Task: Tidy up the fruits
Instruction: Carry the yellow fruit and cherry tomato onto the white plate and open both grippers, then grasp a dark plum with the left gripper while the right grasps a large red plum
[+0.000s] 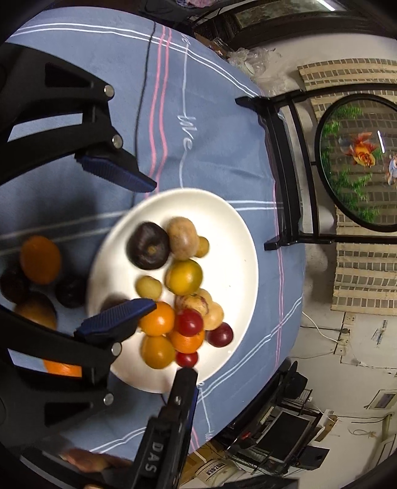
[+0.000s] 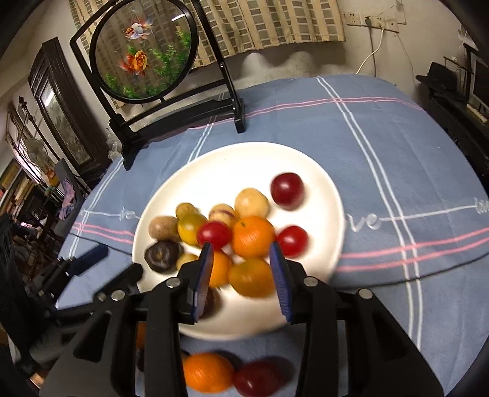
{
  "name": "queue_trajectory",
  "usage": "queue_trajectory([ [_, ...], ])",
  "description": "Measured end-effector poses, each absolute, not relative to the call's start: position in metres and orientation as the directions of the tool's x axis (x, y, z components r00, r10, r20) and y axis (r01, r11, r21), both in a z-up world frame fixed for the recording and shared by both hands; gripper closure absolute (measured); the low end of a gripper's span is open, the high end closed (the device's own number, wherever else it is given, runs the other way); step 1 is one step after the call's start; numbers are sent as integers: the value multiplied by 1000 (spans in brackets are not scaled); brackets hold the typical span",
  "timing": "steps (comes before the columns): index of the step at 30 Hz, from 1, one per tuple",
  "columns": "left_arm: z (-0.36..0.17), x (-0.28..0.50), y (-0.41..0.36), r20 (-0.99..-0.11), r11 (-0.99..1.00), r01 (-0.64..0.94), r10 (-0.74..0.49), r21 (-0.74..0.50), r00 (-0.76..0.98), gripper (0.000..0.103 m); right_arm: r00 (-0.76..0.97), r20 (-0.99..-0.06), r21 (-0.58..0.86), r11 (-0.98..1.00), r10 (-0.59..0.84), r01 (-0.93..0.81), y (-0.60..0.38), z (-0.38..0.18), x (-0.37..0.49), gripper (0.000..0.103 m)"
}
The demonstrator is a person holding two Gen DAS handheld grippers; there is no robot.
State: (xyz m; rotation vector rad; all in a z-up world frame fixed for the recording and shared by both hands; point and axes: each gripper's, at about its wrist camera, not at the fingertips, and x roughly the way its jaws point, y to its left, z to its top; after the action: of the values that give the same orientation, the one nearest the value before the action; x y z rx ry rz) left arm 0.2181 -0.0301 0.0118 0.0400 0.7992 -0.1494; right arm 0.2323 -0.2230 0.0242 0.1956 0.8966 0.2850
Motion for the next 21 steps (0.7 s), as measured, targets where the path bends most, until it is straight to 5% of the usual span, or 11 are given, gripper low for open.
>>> queue_trajectory([
  [14,-4,157,-9,-739,987,161,-116,-11,664,21,617,-742,196,965,262,-174,-249,10,143,62],
  [15,-6,154,-9,-742,987,163,-115,-7,660,20,616,-742,193,965,263,-179,-249,8,138,57],
  [16,-9,149,-7,-745,986,164,-114,-7,657,20,617,-741,190,964,264,-183,-248,6,133,39],
  [21,-16,134,1,-756,988,156,-119,-22,644,19,646,-726,116,968,236,-224,-239,0,107,36],
])
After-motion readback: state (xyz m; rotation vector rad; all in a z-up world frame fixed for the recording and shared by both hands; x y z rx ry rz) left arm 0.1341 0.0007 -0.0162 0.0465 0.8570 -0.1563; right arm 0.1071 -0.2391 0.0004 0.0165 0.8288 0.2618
